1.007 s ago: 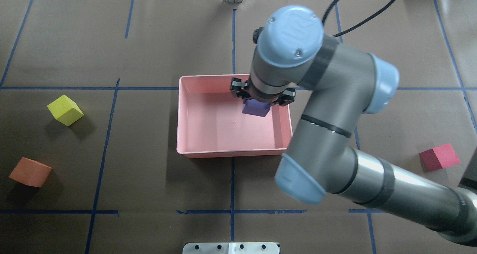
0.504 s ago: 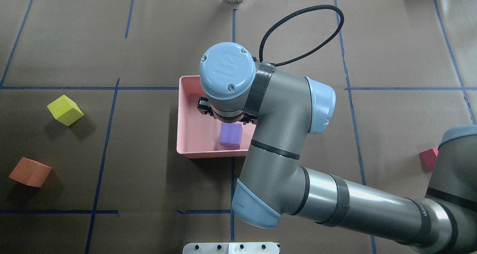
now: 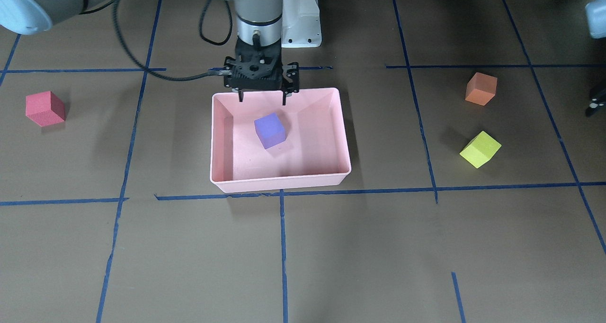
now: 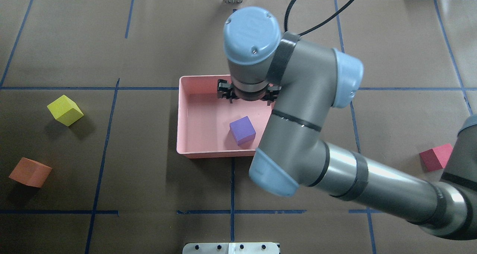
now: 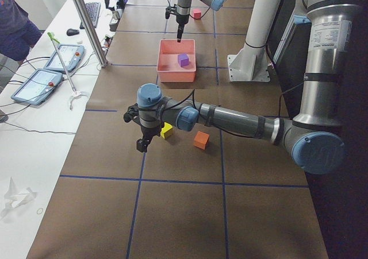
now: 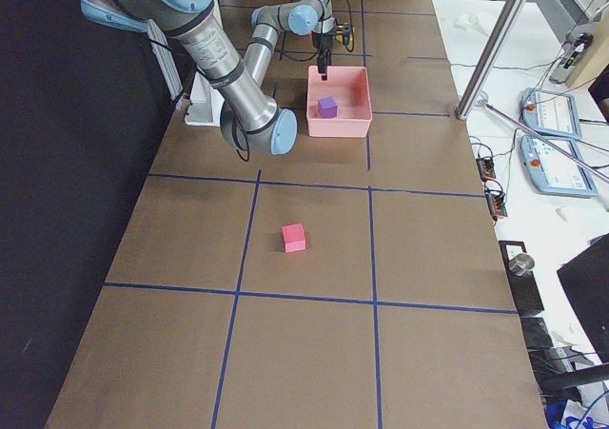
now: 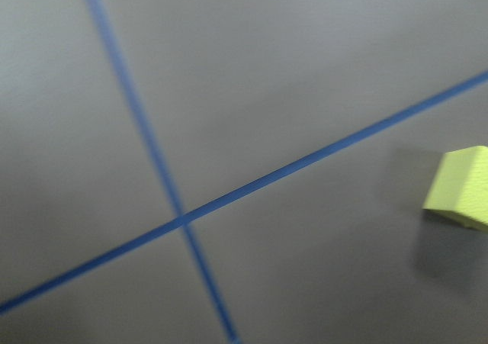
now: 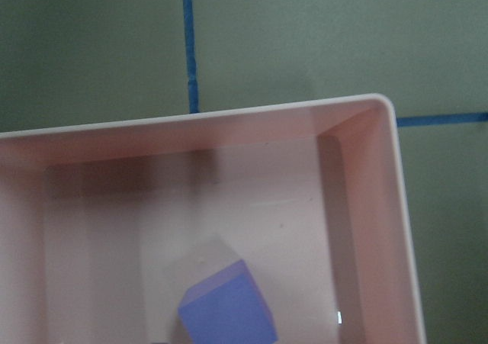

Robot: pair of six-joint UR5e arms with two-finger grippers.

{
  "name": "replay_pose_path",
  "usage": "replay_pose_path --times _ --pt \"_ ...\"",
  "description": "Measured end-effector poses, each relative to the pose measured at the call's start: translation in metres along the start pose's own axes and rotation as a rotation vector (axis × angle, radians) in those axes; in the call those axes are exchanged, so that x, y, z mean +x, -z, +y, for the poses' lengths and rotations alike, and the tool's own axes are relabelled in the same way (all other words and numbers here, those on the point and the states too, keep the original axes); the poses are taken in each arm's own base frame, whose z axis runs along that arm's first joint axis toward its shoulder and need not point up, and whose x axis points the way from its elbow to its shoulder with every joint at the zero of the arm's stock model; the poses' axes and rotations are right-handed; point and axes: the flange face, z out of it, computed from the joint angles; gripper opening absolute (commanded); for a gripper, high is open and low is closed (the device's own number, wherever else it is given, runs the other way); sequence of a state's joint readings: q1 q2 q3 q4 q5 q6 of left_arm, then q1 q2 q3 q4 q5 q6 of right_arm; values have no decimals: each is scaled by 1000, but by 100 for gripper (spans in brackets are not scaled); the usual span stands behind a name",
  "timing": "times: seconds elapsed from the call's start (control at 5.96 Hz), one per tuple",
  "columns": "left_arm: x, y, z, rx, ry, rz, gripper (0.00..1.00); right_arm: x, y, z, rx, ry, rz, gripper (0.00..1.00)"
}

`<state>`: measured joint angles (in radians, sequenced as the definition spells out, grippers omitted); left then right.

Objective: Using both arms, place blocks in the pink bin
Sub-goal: 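Lower the left gripper onto the yellow cube while the right arm withdraws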

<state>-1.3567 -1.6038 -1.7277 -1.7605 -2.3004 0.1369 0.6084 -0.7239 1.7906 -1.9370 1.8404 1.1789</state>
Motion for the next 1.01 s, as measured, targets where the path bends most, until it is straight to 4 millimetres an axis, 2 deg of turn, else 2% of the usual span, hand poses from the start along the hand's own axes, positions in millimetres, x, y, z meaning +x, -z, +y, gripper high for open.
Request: replay_pose_path --times 0.34,0.5,0.67,0.84,1.01 --pt "45 -23 -31 21 19 38 100 107 20 -55 -16 121 -13 100" --pt "73 -41 -40 27 -22 64 100 154 25 -75 -20 179 -6 100" --pt "99 -60 -47 23 -82 92 100 204 26 -93 -27 243 7 100" --pt "116 -80 -50 32 -138 116 100 259 29 -106 -41 302 14 100" --pt "123 -96 -49 46 -180 123 100 299 32 -113 -52 340 15 100"
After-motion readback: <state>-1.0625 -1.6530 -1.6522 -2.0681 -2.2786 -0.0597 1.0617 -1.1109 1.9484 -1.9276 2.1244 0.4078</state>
